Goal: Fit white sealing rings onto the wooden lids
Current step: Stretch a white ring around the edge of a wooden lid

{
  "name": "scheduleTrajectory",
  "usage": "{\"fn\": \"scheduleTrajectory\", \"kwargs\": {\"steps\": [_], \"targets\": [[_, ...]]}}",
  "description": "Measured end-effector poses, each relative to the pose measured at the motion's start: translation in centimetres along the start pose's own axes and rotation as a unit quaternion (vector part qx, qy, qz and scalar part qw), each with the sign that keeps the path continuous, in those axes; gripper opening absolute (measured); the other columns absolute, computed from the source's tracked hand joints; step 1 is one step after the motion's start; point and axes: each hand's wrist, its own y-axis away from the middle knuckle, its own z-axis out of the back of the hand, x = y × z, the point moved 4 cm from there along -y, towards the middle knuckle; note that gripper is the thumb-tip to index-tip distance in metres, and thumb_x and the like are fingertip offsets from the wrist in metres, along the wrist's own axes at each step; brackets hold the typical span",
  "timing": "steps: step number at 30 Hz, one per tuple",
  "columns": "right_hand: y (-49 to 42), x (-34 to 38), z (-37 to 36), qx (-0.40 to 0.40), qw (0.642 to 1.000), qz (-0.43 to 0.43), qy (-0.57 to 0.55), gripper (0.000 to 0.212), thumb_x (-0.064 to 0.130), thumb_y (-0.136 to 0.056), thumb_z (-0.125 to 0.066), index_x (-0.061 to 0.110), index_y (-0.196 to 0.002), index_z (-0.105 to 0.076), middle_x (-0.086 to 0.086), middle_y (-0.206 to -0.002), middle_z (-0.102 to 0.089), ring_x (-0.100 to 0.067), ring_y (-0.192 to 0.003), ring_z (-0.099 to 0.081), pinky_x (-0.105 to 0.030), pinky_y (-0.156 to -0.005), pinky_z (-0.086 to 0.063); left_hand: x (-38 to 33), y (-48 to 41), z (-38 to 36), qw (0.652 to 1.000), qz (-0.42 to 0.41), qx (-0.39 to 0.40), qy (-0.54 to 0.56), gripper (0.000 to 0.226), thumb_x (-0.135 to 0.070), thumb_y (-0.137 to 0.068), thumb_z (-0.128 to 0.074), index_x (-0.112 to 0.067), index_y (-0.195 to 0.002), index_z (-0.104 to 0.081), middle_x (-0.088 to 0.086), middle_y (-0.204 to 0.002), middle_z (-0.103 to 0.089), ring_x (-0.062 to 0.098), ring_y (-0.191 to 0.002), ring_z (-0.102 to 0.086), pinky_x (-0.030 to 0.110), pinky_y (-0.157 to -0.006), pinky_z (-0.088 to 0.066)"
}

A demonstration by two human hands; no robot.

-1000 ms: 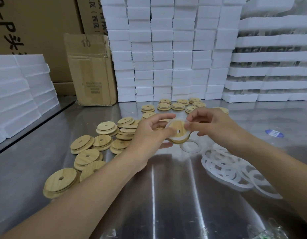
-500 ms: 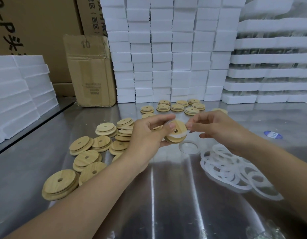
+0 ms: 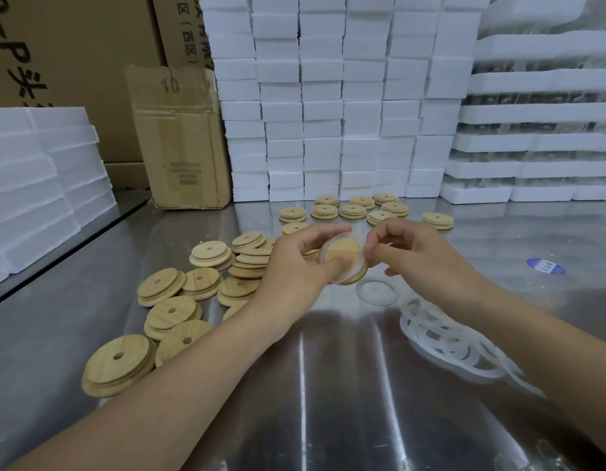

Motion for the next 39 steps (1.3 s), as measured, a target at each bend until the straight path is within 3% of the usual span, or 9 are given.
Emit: {"fn": "scheduleTrajectory", "kwargs": {"steps": [8,11,13,19,24,27,32,35,39], "targets": [[0.1,0.2,-0.1,0.004,0.999,0.029,0.02,0.006,0.017,-0.094,-0.075,0.014,-0.088,-0.075,-0.004,-0.089,-0.077,-0.031,-0.089,-0.071,-0.035,-0.078,-0.047,0.3,0.1,-0.3,0.999,0.009,0.016,-0.028,0.029,-0.002,-0.093,-0.079,-0.018,-0.117,-0.08,-0.004,-0.105,-0.082,0.007,-0.089,-0.077,0.019,-0.065,-0.058],[-0.1,0.2,0.4,0.028,0.999,0.007,0.024,0.009,0.022,-0.096,-0.074,0.017,-0.089,-0.076,-0.017,-0.096,-0.075,-0.036,-0.087,-0.064,-0.039,-0.081,-0.043,0.0,0.1,-0.1,0.999,0.021,0.027,-0.014,0.029,-0.002,-0.093,-0.079,-0.017,-0.118,-0.079,-0.001,-0.106,-0.082,0.009,-0.088,-0.077,0.022,-0.065,-0.059],[-0.4,0.1,1.3,0.04,0.999,-0.019,0.027,0.011,0.024,-0.096,-0.074,0.019,-0.087,-0.076,-0.021,-0.107,-0.073,-0.025,-0.086,-0.058,-0.039,-0.084,-0.04,-0.4,0.0,0.1,0.999,0.025,0.026,0.016,0.029,-0.002,-0.093,-0.078,-0.016,-0.118,-0.079,0.001,-0.107,-0.082,0.011,-0.09,-0.077,0.026,-0.069,-0.061],[-0.5,-0.4,1.6,0.086,0.993,-0.058,0.055,0.012,0.028,-0.098,-0.07,0.025,-0.089,-0.078,0.001,-0.104,-0.077,-0.017,-0.107,-0.069,-0.044,-0.103,-0.051,-0.6,0.7,-0.5,0.999,0.031,0.015,0.039,0.033,-0.001,-0.093,-0.078,-0.023,-0.118,-0.078,0.001,-0.111,-0.08,0.014,-0.094,-0.077,0.04,-0.077,-0.067],[0.1,0.1,0.5,0.055,0.997,-0.038,0.046,0.017,0.032,-0.097,-0.069,0.016,-0.093,-0.073,-0.005,-0.099,-0.077,-0.018,-0.1,-0.071,-0.049,-0.098,-0.057,-0.6,0.8,-0.7,0.998,0.027,-0.008,0.05,0.04,-0.001,-0.092,-0.078,-0.032,-0.117,-0.078,0.004,-0.118,-0.067,0.015,-0.087,-0.077,0.036,-0.074,-0.067],[0.3,0.6,0.0,0.032,0.999,-0.005,0.023,0.015,0.026,-0.094,-0.074,0.011,-0.093,-0.071,-0.014,-0.098,-0.074,-0.025,-0.086,-0.065,-0.048,-0.082,-0.052,-0.6,0.7,-0.6,0.998,0.02,-0.015,0.049,0.041,0.0,-0.092,-0.077,-0.033,-0.116,-0.078,0.006,-0.119,-0.066,0.017,-0.084,-0.075,0.037,-0.078,-0.067],[0.3,0.8,-0.2,-0.008,0.999,0.033,0.023,0.005,0.012,-0.096,-0.071,0.011,-0.091,-0.07,-0.002,-0.092,-0.074,-0.033,-0.089,-0.07,-0.053,-0.08,-0.053,-0.4,0.7,-0.8,1.0,0.008,0.004,0.024,0.035,0.0,-0.092,-0.077,-0.021,-0.121,-0.077,0.002,-0.115,-0.075,0.016,-0.09,-0.074,0.031,-0.084,-0.062],[0.2,0.6,-0.4,0.006,0.998,0.049,0.031,0.008,0.015,-0.098,-0.071,0.014,-0.09,-0.071,0.003,-0.091,-0.075,-0.02,-0.089,-0.072,-0.036,-0.083,-0.053,-0.1,0.6,-0.8,1.0,0.014,0.0,0.013,0.028,-0.009,-0.095,-0.078,-0.019,-0.121,-0.077,0.003,-0.11,-0.08,0.013,-0.095,-0.076,0.022,-0.076,-0.06],[-0.3,0.2,0.4,0.019,0.999,0.027,0.014,0.008,0.014,-0.096,-0.072,0.014,-0.088,-0.075,0.002,-0.089,-0.076,-0.007,-0.088,-0.071,-0.022,-0.081,-0.05,0.1,0.5,-0.7,0.999,0.032,0.014,0.022,0.027,-0.012,-0.096,-0.078,-0.019,-0.122,-0.076,0.004,-0.109,-0.081,0.013,-0.091,-0.079,0.03,-0.073,-0.065]]}}
